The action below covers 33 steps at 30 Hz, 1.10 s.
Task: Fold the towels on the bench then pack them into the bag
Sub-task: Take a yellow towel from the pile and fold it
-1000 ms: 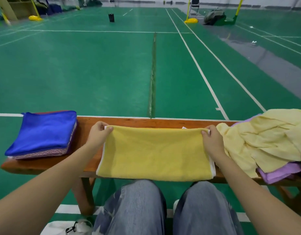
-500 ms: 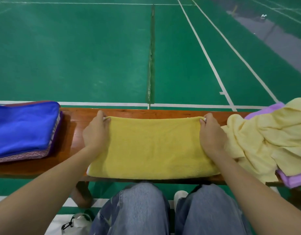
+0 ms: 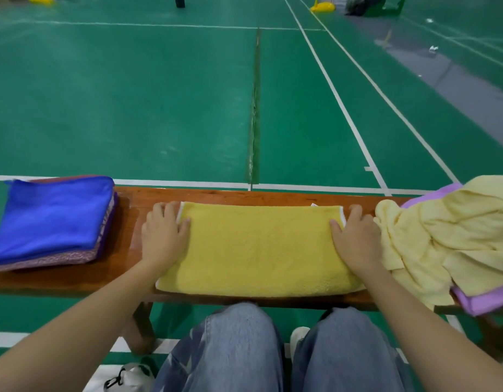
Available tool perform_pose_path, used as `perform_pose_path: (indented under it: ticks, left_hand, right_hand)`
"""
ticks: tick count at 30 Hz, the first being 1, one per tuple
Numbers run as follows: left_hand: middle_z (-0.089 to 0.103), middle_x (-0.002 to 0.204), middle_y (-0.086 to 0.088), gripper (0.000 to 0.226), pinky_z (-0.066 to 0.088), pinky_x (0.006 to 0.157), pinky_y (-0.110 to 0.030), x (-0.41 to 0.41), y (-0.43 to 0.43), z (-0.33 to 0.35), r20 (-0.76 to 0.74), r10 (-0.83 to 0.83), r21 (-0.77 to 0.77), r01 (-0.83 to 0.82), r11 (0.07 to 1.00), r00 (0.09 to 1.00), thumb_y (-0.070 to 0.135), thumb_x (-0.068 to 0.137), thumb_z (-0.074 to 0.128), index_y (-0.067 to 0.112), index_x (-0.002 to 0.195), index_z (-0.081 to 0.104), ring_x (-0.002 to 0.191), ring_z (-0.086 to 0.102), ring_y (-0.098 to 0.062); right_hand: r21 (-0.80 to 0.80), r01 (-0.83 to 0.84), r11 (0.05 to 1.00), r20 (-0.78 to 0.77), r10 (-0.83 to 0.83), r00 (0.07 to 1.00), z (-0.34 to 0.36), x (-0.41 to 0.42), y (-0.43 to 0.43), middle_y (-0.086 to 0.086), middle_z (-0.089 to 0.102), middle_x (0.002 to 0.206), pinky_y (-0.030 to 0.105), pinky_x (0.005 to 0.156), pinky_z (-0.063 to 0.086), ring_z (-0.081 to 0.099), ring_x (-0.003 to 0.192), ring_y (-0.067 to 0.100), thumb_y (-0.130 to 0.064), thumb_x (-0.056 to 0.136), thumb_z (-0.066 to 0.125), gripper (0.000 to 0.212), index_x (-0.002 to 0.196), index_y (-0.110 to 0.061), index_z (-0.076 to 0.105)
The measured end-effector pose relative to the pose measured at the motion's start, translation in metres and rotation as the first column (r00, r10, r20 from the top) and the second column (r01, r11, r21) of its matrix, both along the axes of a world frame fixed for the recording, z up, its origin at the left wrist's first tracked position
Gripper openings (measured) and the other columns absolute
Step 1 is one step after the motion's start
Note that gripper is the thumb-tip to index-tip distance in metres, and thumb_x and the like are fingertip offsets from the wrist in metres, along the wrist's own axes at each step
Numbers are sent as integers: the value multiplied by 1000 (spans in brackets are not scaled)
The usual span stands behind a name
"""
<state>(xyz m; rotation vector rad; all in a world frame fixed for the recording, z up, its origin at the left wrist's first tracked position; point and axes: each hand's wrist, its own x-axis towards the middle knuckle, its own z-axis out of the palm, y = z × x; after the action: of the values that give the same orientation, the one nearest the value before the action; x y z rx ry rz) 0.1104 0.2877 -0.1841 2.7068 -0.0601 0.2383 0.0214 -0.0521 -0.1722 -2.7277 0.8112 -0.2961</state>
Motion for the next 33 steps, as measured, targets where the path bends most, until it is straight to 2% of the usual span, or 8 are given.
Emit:
perform_pose_path:
  ticks: [5,10,14,20,24,28,31,33]
  left_hand:
    - [29,150,3,46,22,113,-43,-26,10,-1,-125,-306,0,308,951,944,38,97,42,28,141,36,139,25,-18]
    - [23,152,3,49,24,112,-44,-40,9,1,-220,-252,-85,239,967,942,42,96,44,30,142,34,139,22,-19]
    - [19,154,3,51,23,112,-46,-43,8,6,-273,-269,-100,251,963,924,43,95,44,32,143,31,140,19,-21]
    - [19,154,4,54,24,113,-46,-43,15,8,-326,-303,-140,271,952,896,43,93,48,34,143,30,140,20,-21]
    - [19,153,5,57,27,111,-45,-43,20,13,-350,-316,-140,285,948,882,42,92,52,34,144,30,139,22,-20]
    - [24,151,5,56,31,109,-42,-46,26,20,-359,-326,-173,280,944,875,36,93,53,31,144,31,136,28,-18]
    - [31,149,3,47,30,108,-35,-48,31,23,-336,-347,-268,265,926,876,29,97,45,25,143,34,134,33,-15]
    - [32,148,2,43,29,108,-33,-49,35,26,-327,-352,-348,234,908,877,28,100,39,22,142,35,133,33,-15]
  right_hand:
    - [117,-69,991,-104,81,991,11,-19,1,16,50,114,35,77,41,51,100,31,-48,89,53,60,136,-21,29]
    - [374,-136,918,-91,182,979,20,-25,4,11,48,105,32,72,42,49,87,24,-31,85,64,67,139,-29,24]
    - [564,-158,811,-48,224,973,27,-29,2,8,47,122,31,77,40,45,97,19,-13,84,67,63,135,-25,31]
    - [730,-150,667,30,188,982,37,-39,-2,8,40,140,32,89,37,39,119,23,-6,87,60,42,127,-20,54]
    - [762,-179,622,92,169,981,56,-38,4,8,34,146,37,99,36,35,130,28,-5,87,58,51,134,-22,51]
    - [735,-261,626,150,225,963,80,-27,28,7,36,143,37,95,39,38,125,26,-1,83,59,59,137,-21,48]
    - [693,-341,635,204,281,938,93,-13,60,10,39,136,31,86,39,44,115,23,1,82,60,62,139,-16,46]
    - [653,-384,653,209,332,920,96,-1,88,12,38,135,27,86,37,44,119,25,1,81,61,63,140,-14,44]
